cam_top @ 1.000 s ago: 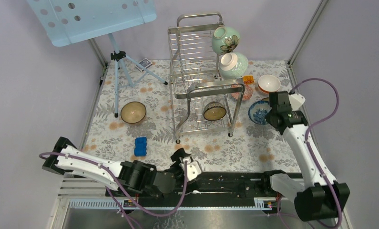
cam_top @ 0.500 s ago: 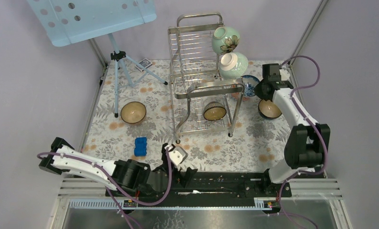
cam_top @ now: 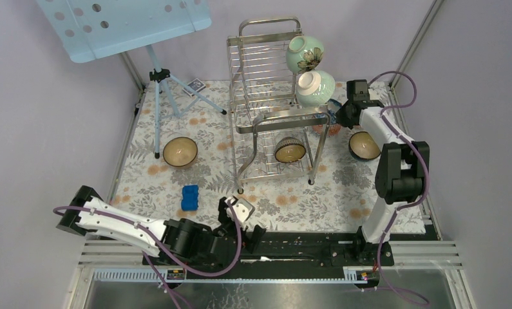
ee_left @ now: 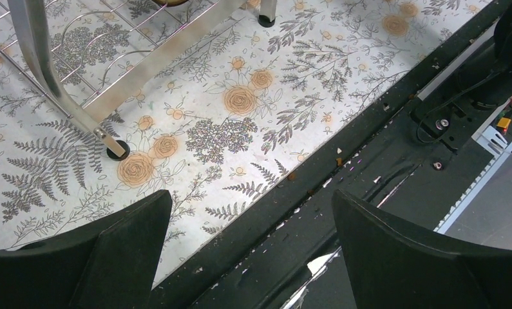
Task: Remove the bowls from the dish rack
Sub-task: Place the bowl with the bowl.
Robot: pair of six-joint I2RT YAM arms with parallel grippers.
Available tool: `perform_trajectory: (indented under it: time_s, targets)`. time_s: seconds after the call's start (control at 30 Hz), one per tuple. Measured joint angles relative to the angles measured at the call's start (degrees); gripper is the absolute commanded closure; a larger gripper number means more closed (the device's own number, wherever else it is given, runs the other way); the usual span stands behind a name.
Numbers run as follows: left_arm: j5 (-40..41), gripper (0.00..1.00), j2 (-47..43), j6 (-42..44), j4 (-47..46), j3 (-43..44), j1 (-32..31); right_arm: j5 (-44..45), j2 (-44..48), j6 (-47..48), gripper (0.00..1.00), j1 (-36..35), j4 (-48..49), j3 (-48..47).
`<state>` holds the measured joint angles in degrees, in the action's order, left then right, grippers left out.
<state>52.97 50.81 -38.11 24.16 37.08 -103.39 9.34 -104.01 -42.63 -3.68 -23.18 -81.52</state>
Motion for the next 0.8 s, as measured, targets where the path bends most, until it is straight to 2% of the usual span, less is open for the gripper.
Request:
perform_trajectory:
  time_s: [0.8]
  targets:
    - [0.66,0.01,6.05,-2.49,-0.11,0.0,0.0,-1.49,-7.45,1.29,1.0,0.92,3.19,0.04]
